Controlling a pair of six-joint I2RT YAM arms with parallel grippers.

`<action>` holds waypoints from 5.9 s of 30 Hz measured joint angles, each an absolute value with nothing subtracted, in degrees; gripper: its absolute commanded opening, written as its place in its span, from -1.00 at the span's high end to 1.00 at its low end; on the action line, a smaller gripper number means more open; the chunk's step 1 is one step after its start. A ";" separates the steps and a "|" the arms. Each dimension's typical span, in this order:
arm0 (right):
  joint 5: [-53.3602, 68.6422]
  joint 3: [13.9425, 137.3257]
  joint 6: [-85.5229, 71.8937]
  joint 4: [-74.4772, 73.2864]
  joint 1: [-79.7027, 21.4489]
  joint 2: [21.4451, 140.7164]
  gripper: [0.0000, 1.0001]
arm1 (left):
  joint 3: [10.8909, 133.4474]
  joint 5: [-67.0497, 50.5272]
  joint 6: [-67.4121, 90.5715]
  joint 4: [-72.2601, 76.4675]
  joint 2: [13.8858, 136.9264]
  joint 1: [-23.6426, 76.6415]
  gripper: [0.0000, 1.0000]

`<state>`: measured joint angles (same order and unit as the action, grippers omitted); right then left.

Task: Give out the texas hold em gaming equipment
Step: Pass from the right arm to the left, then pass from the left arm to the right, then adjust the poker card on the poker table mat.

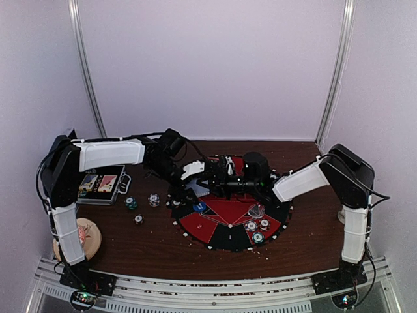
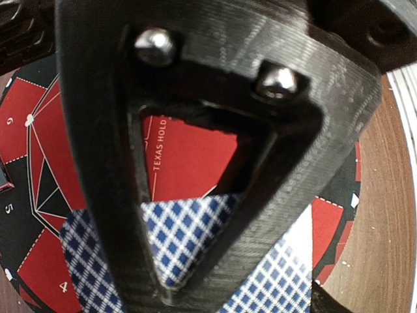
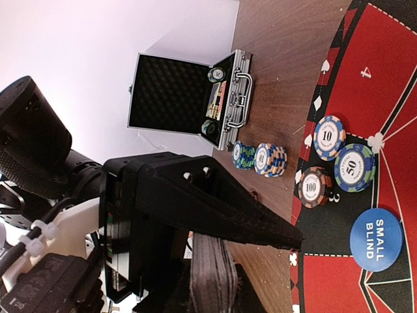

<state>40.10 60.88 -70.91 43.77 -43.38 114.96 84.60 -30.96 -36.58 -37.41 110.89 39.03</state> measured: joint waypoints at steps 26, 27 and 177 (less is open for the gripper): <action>39.81 60.38 -69.63 44.49 -43.92 114.96 0.39 | 77.60 -30.74 -33.95 -30.33 106.78 38.94 0.42; 39.79 60.38 -69.14 44.01 -43.92 114.96 0.37 | 77.32 -30.61 -33.93 -30.30 106.69 38.96 0.45; 2.87 102.78 -10.68 -55.48 -43.99 123.04 0.39 | 56.34 -29.12 -23.79 -14.52 91.55 25.32 -0.96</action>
<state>2.87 102.78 -10.68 -55.48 -43.99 123.04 56.34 -29.12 -23.79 -14.52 91.55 25.32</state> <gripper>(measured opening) 0.326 0.978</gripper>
